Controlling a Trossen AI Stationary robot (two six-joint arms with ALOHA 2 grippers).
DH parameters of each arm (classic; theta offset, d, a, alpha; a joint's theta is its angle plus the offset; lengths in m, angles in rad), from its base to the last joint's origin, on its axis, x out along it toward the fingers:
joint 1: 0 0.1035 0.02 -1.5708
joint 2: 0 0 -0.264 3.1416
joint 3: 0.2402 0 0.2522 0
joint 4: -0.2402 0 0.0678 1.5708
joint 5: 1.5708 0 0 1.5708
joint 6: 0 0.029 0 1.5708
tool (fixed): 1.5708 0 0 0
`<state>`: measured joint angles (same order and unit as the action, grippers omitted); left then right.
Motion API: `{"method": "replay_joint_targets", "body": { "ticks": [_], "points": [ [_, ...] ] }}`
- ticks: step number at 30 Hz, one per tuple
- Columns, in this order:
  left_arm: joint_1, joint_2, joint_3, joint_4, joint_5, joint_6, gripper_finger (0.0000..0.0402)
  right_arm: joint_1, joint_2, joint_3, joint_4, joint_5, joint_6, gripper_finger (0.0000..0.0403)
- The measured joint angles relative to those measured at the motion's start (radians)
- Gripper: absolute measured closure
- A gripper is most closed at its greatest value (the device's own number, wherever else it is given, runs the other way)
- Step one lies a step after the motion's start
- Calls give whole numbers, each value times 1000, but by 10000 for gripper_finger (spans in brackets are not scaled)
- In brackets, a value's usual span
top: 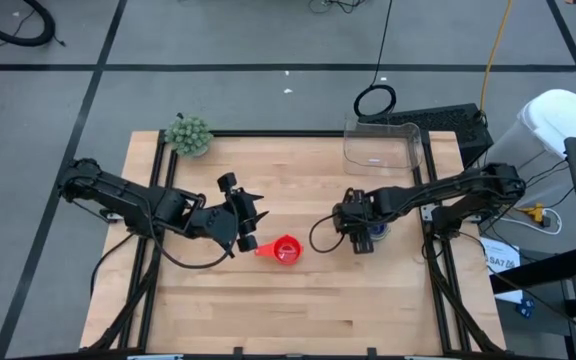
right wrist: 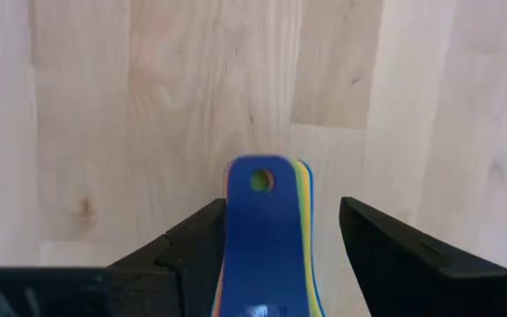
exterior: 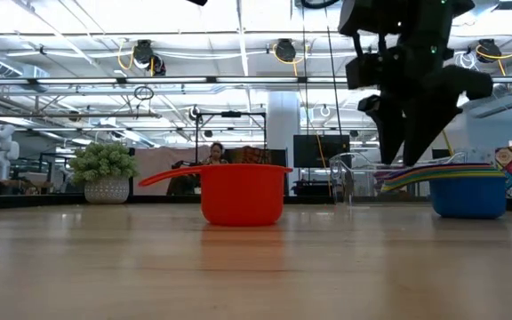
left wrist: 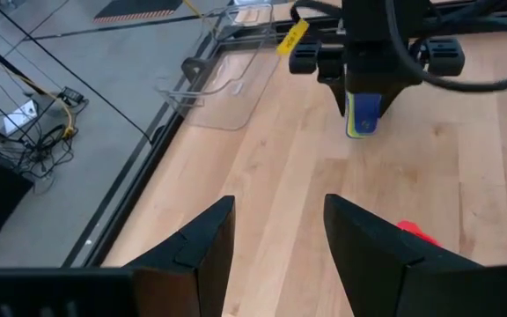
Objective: Nest measuring cups in basket
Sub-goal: Stack the measuring cups on top of the orange measuring cup
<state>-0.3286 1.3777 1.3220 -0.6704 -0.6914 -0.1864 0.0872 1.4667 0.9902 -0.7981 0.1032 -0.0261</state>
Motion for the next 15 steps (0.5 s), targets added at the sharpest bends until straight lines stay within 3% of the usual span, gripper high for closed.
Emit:
{"method": "replay_joint_targets", "body": {
  "ticks": [9,15],
  "points": [
    [0,0,0,0,0,-5,222,0,-7,5,-79,-2,16,185],
    [0,0,0,0,0,-3,222,0,-7,1,-74,-27,44,135]
  ]
}}
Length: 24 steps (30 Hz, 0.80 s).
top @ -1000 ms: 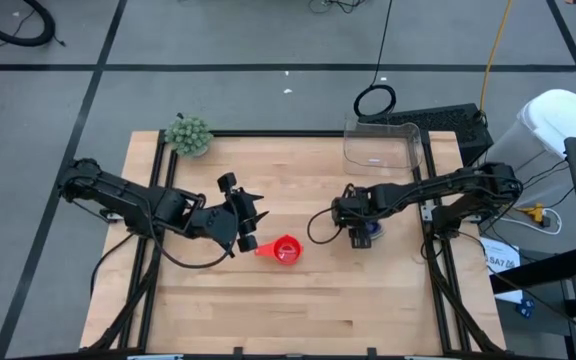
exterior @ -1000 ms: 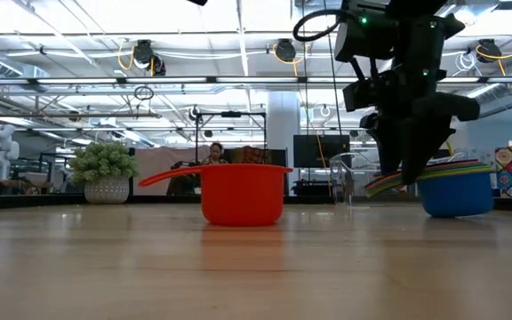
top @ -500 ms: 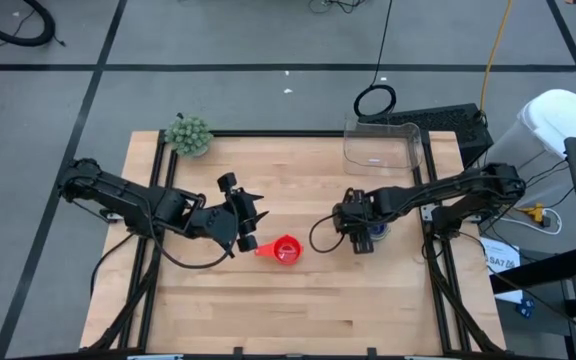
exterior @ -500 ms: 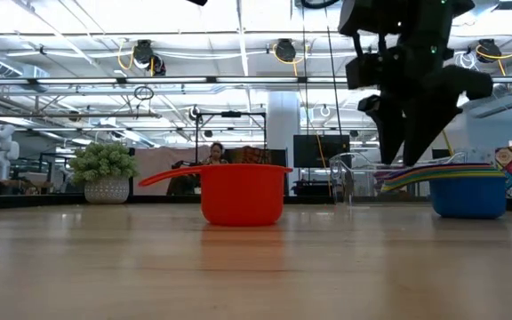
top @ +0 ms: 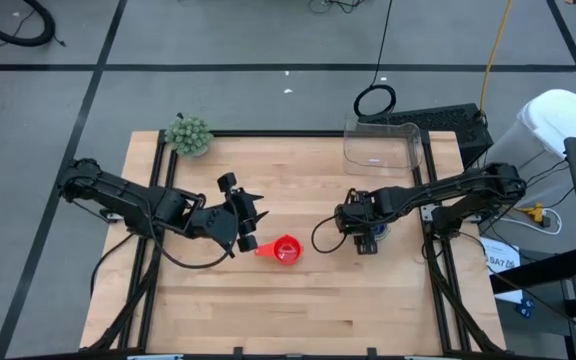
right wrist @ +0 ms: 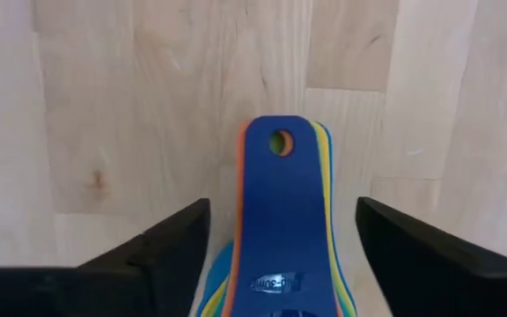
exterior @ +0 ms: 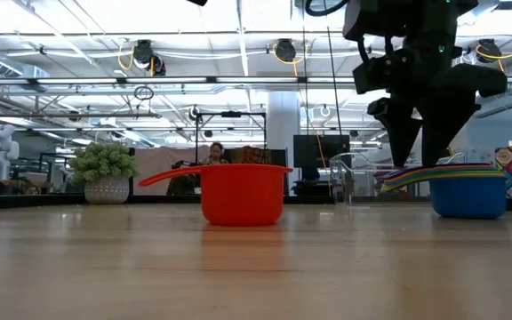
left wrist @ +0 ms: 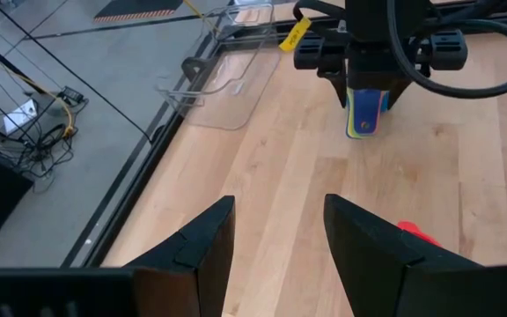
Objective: Nest measuring cups in basket
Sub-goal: Stack the measuring cups on top of the orange measuring cup
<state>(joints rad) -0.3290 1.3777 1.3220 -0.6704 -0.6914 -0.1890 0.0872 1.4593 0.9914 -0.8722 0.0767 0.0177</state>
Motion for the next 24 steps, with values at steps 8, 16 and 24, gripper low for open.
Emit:
{"method": "replay_joint_targets", "body": {
  "ticks": [8,16,24],
  "points": [
    [0,0,0,-18,0,-1,222,0,0,-54,24,3,1,54],
    [0,0,0,-18,0,-1,222,-3,0,-113,128,4,0,33],
    [0,0,0,-19,0,-2,222,-28,0,-154,150,50,-2,36]
  ]
}}
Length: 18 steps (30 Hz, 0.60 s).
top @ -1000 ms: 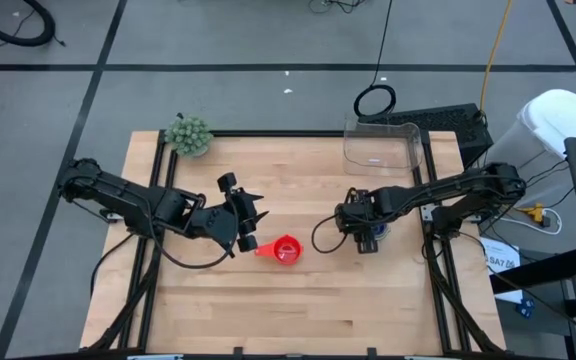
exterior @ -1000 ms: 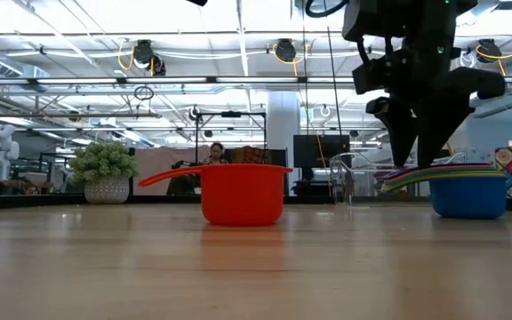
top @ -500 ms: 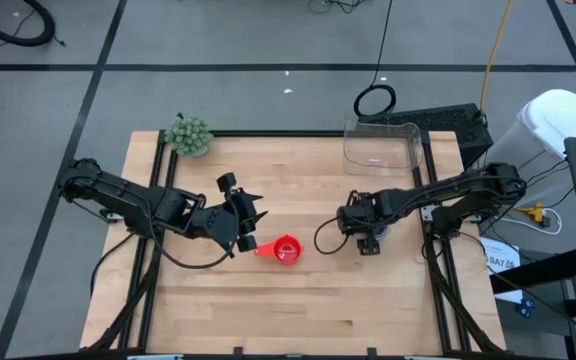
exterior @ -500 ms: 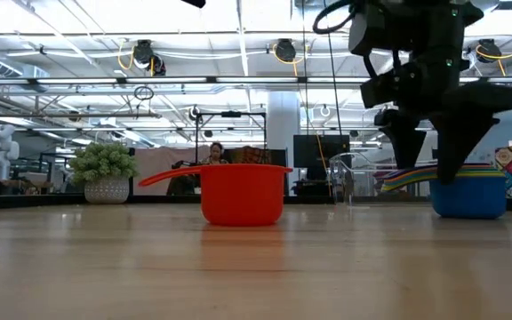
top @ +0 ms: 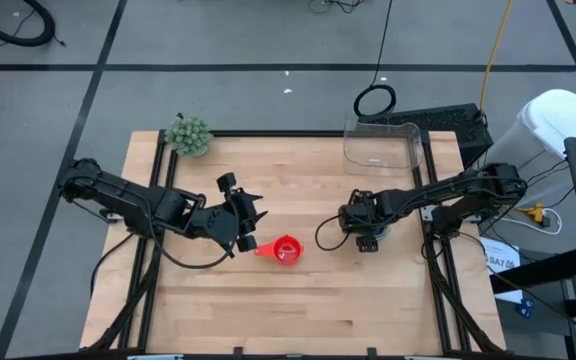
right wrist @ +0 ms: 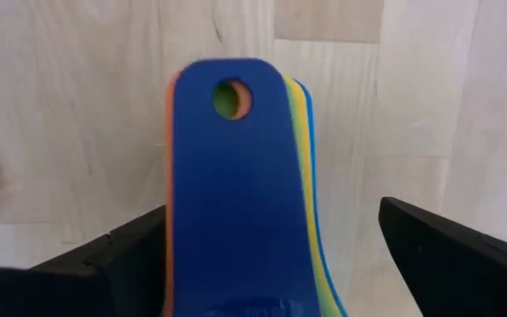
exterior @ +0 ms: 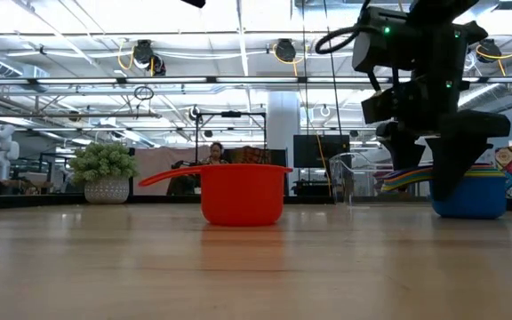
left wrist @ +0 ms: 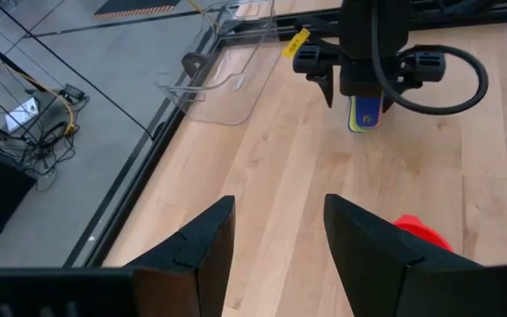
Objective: Nest measuring cups in basket
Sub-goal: Stack the measuring cups on top of the orange measuring cup
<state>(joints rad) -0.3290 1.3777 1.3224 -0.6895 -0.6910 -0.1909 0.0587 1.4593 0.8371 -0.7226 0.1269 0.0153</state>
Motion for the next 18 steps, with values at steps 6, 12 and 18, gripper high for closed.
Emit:
{"method": "replay_joint_targets", "body": {
  "ticks": [6,12,18],
  "points": [
    [0,0,0,0,0,0,222,0,0,-5,6,4,-7,71],
    [0,0,0,0,0,0,222,0,0,-5,12,3,-8,117],
    [0,0,0,0,0,-2,222,0,0,-5,12,1,-8,162]
  ]
}}
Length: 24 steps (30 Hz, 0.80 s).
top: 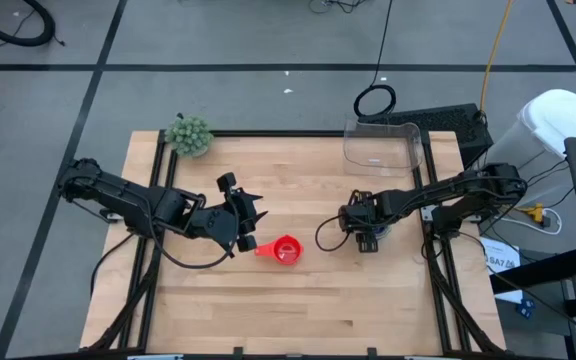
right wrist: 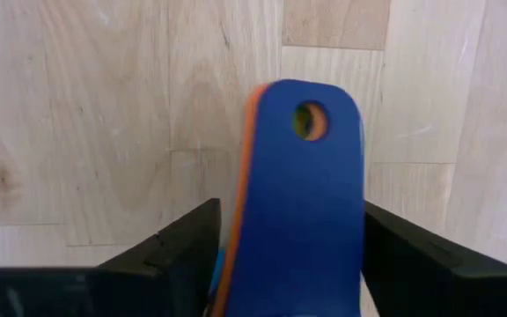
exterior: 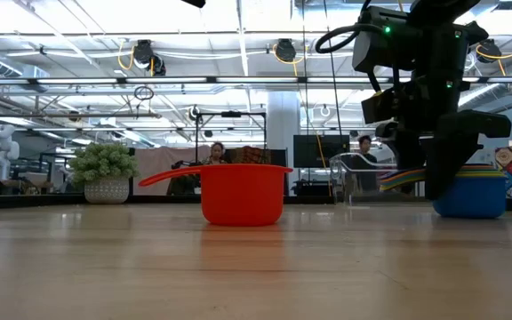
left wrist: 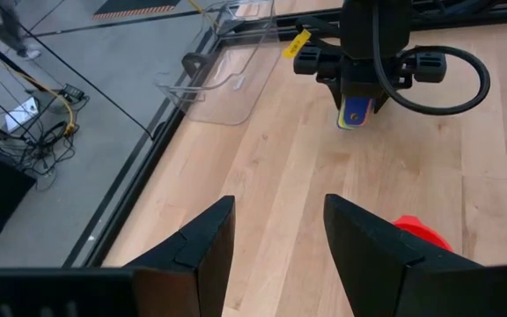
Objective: Nest measuring cups in basket
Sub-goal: Stack the measuring cups on top of the orange measuring cup
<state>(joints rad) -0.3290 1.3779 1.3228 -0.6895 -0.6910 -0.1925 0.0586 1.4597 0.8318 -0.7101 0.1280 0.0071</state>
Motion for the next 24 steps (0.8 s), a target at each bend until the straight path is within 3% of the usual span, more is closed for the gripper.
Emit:
{"method": "replay_joint_targets", "body": {
  "ticks": [11,24],
  "points": [
    [0,0,0,0,0,1,222,0,0,0,0,-27,3,235],
    [0,0,0,0,0,3,222,0,0,0,-13,-23,3,256]
  ]
}}
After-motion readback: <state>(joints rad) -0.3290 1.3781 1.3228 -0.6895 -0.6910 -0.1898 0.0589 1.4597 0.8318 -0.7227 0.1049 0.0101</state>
